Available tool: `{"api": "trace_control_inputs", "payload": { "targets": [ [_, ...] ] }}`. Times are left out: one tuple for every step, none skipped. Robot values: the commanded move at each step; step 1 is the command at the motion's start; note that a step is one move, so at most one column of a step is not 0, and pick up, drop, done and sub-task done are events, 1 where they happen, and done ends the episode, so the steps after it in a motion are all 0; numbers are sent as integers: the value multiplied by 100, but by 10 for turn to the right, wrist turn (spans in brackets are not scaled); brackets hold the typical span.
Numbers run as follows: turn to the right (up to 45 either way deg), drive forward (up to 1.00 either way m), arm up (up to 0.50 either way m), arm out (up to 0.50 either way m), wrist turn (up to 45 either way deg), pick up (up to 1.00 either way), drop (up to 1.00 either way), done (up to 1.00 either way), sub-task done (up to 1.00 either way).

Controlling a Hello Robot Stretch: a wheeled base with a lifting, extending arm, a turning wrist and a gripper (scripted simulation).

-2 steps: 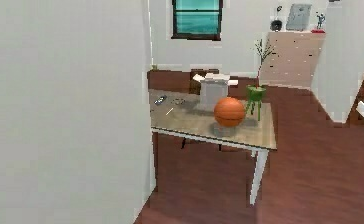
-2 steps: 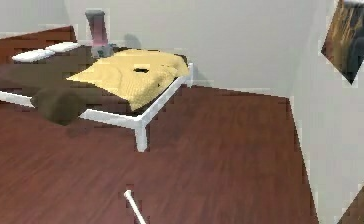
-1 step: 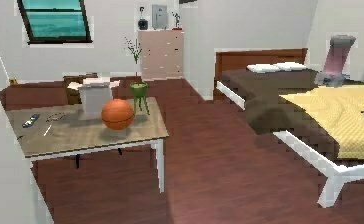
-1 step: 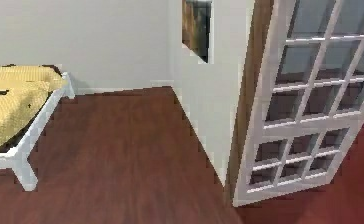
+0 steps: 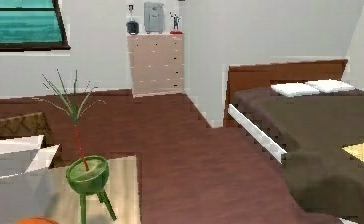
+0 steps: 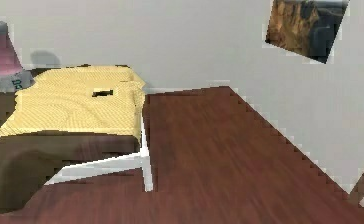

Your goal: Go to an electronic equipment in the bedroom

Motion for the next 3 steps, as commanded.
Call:
{"api": "trace_control_inputs", "payload": {
  "targets": [
    [60, 0, 0, 0, 0, 0, 0, 0, 0],
    [0, 10, 0, 0, 0, 0, 0, 0, 0],
    [-120, 0, 0, 0, 0, 0, 0, 0, 0]
  ]
}}
